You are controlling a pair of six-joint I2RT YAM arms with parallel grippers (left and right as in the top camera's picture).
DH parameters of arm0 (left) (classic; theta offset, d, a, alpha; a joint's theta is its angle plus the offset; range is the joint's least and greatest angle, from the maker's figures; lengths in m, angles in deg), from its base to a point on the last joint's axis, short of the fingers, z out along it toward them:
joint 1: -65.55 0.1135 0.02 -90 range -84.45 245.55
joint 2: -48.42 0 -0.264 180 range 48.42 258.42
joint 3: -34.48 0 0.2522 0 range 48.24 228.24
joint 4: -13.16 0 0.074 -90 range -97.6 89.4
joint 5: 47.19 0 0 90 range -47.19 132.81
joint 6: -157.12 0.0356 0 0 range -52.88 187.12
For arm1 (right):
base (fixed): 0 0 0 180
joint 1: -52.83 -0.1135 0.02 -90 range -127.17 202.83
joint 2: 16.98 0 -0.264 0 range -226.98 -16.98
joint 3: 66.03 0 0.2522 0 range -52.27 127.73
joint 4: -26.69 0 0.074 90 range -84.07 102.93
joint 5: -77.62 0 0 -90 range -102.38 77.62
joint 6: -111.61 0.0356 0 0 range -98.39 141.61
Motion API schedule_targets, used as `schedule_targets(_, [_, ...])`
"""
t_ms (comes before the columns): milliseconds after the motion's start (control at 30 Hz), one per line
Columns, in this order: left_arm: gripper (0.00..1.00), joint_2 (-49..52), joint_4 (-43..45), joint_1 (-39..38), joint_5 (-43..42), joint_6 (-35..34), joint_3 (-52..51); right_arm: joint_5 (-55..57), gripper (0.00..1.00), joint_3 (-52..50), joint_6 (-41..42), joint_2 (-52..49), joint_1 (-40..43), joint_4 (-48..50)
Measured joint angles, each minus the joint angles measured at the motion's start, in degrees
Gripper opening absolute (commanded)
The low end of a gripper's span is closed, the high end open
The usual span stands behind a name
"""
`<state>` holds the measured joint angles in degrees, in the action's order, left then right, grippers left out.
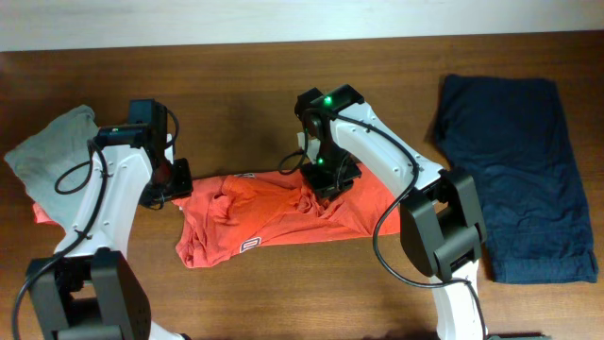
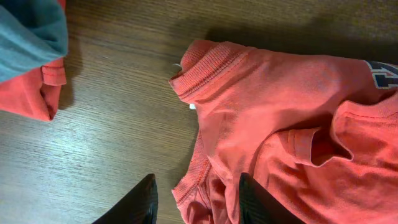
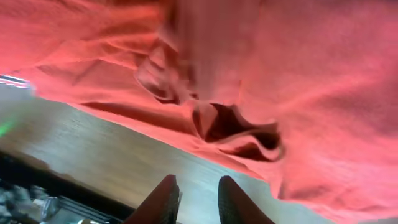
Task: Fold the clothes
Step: 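Fold the right end of the t-shirt leftward with the right gripper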
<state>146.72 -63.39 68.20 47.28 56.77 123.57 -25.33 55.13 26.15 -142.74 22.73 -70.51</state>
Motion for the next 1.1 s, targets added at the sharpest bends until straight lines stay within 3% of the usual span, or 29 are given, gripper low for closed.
schedule_targets(300, [0.43,0.0,0.0,0.0,0.02,0.0,0.0,10.47,0.25,-0.04,1.42,0.0,2.89,-3.72])
schedule_targets(800, [0.43,0.0,-0.2,0.0,0.0,0.0,0.0,12.5,0.22,-14.95,4.2,-0.11,4.42,7.02])
schedule_targets(1033, [0.43,0.0,-0.22,0.0,0.0,0.0,0.0,1.29,0.22,-15.39,-12.28,-0.11,1.4,2.71])
schedule_targets(1100, [0.43,0.0,-0.22,0.0,0.0,0.0,0.0,-0.48,0.18,-15.39,-14.97,-0.11,0.74,2.93])
